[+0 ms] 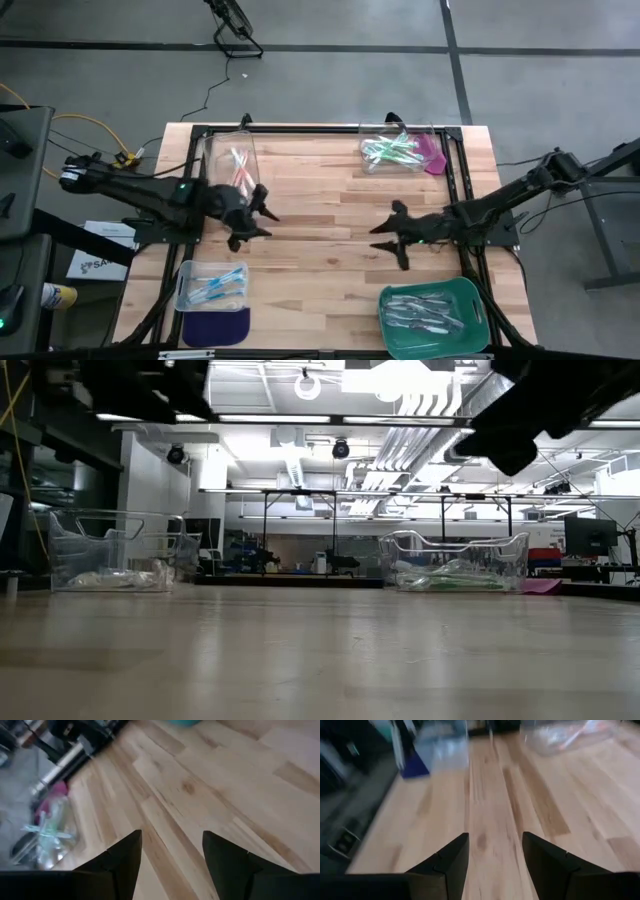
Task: Pick & Place Toothbrushes
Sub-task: Return to Home Position
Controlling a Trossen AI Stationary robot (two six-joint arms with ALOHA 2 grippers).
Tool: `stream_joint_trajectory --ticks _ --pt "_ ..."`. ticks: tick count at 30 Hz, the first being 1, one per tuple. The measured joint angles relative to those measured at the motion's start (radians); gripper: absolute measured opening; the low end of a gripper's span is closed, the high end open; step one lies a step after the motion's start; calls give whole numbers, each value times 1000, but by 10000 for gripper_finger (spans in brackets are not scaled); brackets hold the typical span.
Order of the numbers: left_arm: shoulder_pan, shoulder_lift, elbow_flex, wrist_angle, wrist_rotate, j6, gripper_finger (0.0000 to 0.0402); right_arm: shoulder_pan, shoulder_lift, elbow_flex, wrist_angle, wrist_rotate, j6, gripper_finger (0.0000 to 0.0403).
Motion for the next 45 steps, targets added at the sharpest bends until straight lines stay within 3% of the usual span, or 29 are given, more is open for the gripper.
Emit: stream_joint_trajectory --ticks 7,12,18,21,28,33,39,42,45 --pt "-88 -152 -154 209 -115 7 203 -68 -305 -190 109 -91 -4 177" --pt "-85 -242 -270 357 -127 24 203 -119 -511 -265 71 -107 -37 177" --pt "-85 -362 -366 389 -131 12 203 -161 -658 -266 -58 -106 -71 177" --pt "-85 -433 -435 456 -147 21 203 -183 -698 -283 -9 -100 -103 177" --pt "-85 -606 -590 494 -147 -37 203 -221 -709 -465 330 -115 -121 177" --pt "-85 -678 -712 592 -199 -71 203 -244 -701 -466 312 -111 -122 177" --pt "-85 -700 -713 591 -278 -53 203 -336 -721 -466 229 -118 -99 177" --pt "-85 -703 -714 607 -313 -38 203 -387 -752 -466 91 -162 -51 177" --pt "-85 -705 -715 624 -333 -28 203 -423 -796 -466 60 -206 -33 177"
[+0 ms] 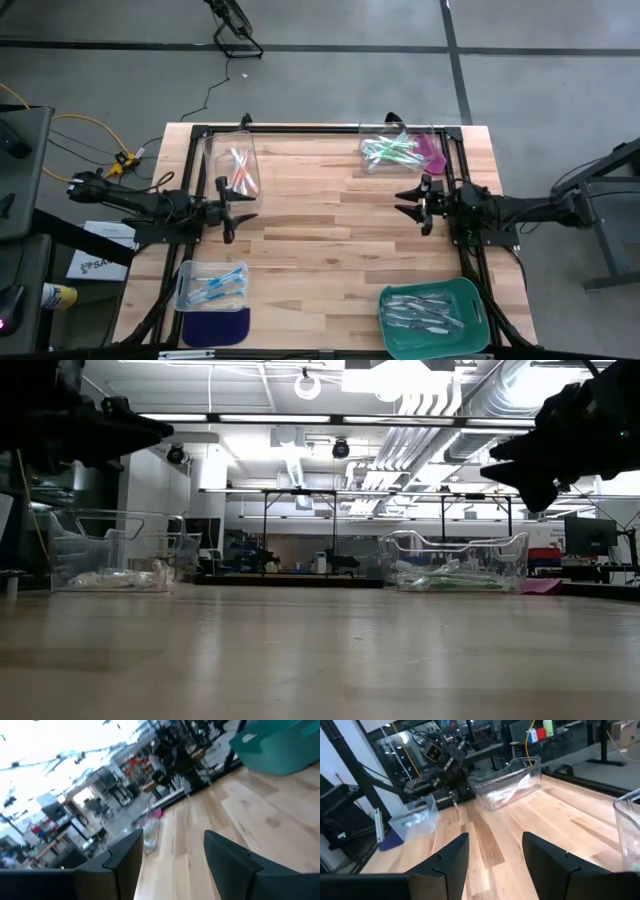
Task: Pick & Place Toothbrushes
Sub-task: Return to Home Position
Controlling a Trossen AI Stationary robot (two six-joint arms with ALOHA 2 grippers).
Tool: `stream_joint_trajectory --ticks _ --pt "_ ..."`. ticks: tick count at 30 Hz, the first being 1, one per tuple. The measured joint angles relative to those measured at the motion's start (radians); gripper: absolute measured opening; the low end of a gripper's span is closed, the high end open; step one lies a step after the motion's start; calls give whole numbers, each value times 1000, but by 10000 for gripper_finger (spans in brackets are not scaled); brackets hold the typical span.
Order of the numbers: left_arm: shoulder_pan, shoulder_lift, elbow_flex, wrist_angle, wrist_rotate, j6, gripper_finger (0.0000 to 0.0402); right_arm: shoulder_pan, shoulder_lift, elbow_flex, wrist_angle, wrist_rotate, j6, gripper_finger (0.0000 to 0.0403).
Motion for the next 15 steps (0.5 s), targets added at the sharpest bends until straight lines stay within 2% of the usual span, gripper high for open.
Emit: stream_joint_trajectory --ticks 5,9,15 --pt "0 -40 -1 1 22 39 203 -28 -76 0 -12 -18 -66 177" --pt "0 -64 -1 -56 35 43 203 -31 -111 0 -34 -74 -103 177" --pt "0 -68 -2 -145 37 17 203 -28 -107 -1 -37 -78 -8 177"
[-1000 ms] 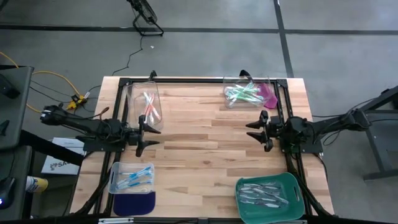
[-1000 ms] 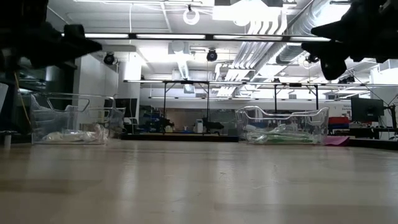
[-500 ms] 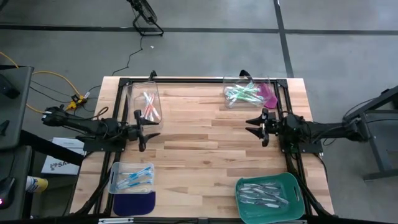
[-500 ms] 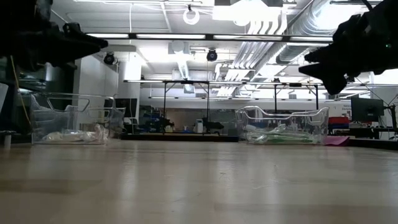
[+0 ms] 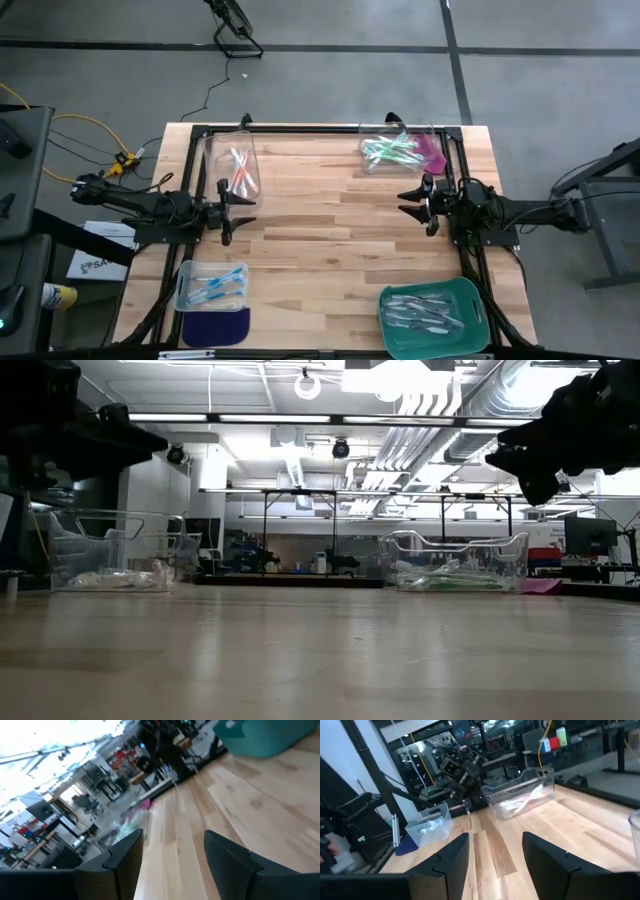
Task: Pick & Place Toothbrushes
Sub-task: Return to Home Position
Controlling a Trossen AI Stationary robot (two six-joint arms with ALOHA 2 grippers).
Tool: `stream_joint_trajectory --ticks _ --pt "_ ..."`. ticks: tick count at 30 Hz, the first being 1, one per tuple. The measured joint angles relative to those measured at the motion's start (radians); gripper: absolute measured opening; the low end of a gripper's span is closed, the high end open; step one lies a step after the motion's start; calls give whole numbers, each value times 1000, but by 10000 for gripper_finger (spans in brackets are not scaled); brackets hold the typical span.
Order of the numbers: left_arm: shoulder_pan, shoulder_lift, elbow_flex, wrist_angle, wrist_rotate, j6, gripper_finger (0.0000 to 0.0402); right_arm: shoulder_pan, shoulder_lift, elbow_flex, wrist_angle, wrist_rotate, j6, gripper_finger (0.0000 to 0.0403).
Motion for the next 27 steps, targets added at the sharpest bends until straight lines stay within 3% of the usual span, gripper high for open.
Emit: stream_joint_trajectory --ticks 6,27 --pt "0 0 0 -70 0 -14 203 0 1 0 -4 1 9 177" --pt "-7 1 0 -70 -3 26 203 0 1 -2 -5 1 8 177"
